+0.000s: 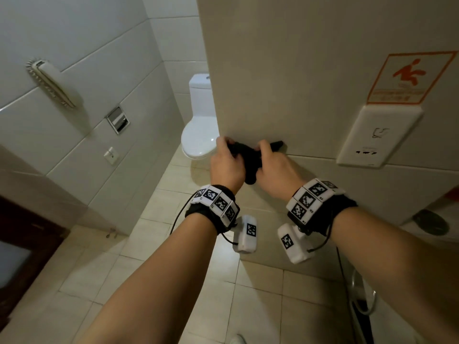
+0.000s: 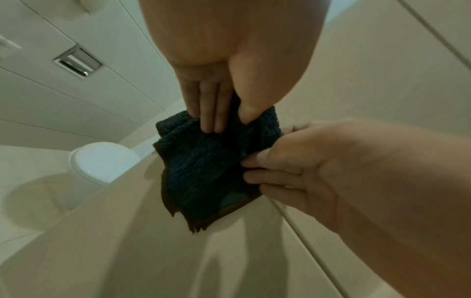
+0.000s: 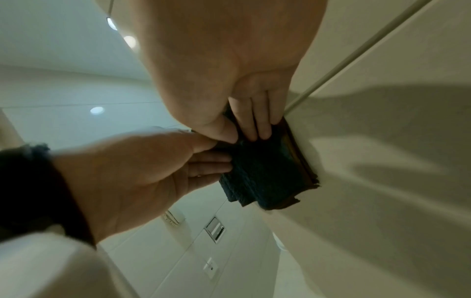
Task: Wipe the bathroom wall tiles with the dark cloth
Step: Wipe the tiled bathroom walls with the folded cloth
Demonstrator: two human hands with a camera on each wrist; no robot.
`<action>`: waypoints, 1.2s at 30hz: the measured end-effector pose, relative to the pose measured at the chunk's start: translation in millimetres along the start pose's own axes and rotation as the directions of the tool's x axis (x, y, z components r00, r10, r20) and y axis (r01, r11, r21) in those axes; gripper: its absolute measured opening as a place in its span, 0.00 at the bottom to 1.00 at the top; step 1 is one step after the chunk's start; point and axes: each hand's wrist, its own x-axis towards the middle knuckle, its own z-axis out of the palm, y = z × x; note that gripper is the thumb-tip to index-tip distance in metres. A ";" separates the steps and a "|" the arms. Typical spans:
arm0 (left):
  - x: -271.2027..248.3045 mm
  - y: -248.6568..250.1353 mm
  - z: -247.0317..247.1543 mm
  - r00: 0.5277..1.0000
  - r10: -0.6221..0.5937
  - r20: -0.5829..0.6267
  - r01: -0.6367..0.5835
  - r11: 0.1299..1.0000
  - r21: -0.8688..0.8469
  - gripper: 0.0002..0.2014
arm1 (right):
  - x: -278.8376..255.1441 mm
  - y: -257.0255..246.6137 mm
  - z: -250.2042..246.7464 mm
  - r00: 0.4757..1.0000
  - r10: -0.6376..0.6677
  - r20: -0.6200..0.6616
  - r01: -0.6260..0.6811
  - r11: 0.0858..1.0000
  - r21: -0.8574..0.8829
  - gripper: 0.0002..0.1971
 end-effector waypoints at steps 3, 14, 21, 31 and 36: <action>6.3 -2.5 -13.2 1.000 -0.017 0.000 0.017 1.000 -0.003 0.12 | 7.7 -14.0 0.6 1.000 0.025 -0.007 -0.024 0.998 0.051 0.18; 36.1 114.3 -76.9 0.923 0.248 -0.295 -0.316 0.925 -0.211 0.31 | 20.7 -65.5 -122.0 0.900 -0.227 -0.371 0.275 0.958 0.080 0.41; 42.9 165.8 -89.6 0.817 0.476 -0.327 -0.503 0.864 0.003 0.33 | 19.5 -73.2 -182.3 0.806 -0.345 -0.482 0.235 0.933 -0.274 0.42; 26.0 204.3 -59.0 0.821 0.519 -0.239 -0.504 0.855 0.124 0.28 | -7.3 -28.6 -210.3 0.788 -0.315 -0.528 0.165 0.936 -0.312 0.37; 18.2 231.4 -41.8 0.803 0.555 -0.219 -0.544 0.831 0.113 0.23 | -15.4 -2.1 -224.3 0.757 -0.269 -0.596 0.210 0.963 -0.168 0.34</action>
